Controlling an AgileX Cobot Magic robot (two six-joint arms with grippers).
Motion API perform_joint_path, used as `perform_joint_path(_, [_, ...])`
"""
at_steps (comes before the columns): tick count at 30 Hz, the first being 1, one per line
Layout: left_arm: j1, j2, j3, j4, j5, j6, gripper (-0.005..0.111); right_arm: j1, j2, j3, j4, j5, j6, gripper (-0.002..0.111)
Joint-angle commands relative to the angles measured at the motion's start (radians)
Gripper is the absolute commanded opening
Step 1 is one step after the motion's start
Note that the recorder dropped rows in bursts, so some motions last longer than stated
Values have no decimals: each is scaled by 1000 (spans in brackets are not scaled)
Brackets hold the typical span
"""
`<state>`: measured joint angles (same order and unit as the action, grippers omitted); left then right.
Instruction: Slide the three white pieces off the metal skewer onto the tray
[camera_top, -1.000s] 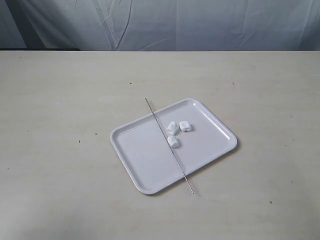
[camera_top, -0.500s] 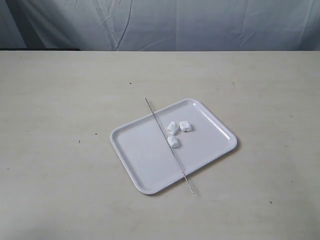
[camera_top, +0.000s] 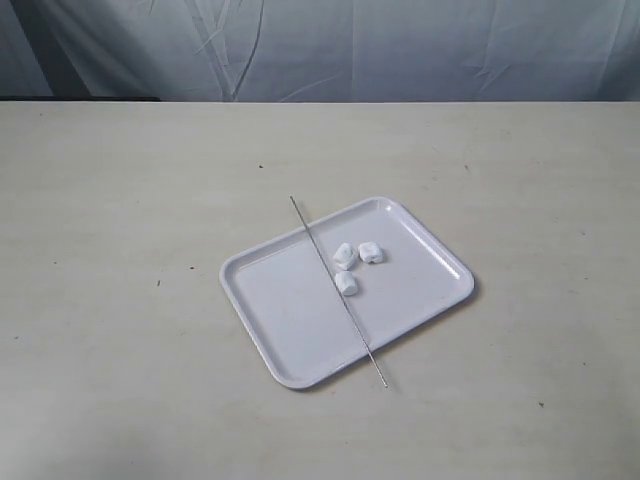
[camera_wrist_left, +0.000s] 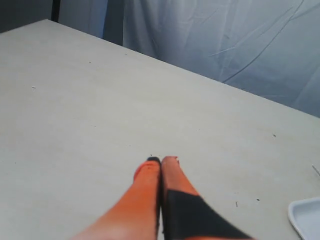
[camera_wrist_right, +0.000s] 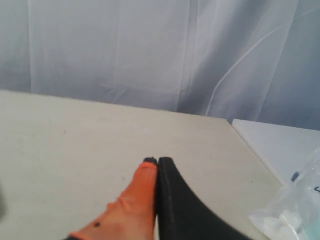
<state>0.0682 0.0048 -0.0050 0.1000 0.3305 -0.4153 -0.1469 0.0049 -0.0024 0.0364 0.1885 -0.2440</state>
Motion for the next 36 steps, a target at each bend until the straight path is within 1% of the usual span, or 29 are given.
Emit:
perform_joint_path(1, [3,-5,5,-47,-20,8,0,-7,-5,2,-57,109,2,-1])
perform_joint_path(5, [3,-5,5,-69,-20,8,0,-7,-5,2,-51,109,2,-1])
perform_joint_path(10, [3,-5,5,-66,-18,8,0,-7,-5,2,-25,113,2,-1])
perform_joint_path(34, [3,-5,5,-63,-18,8,0,-7,-5,2,-27,115,2,-1])
perform_joint_path(36, [3,-5,5,-61,-18,8,0,6,-5,2,-27,115,2,-1])
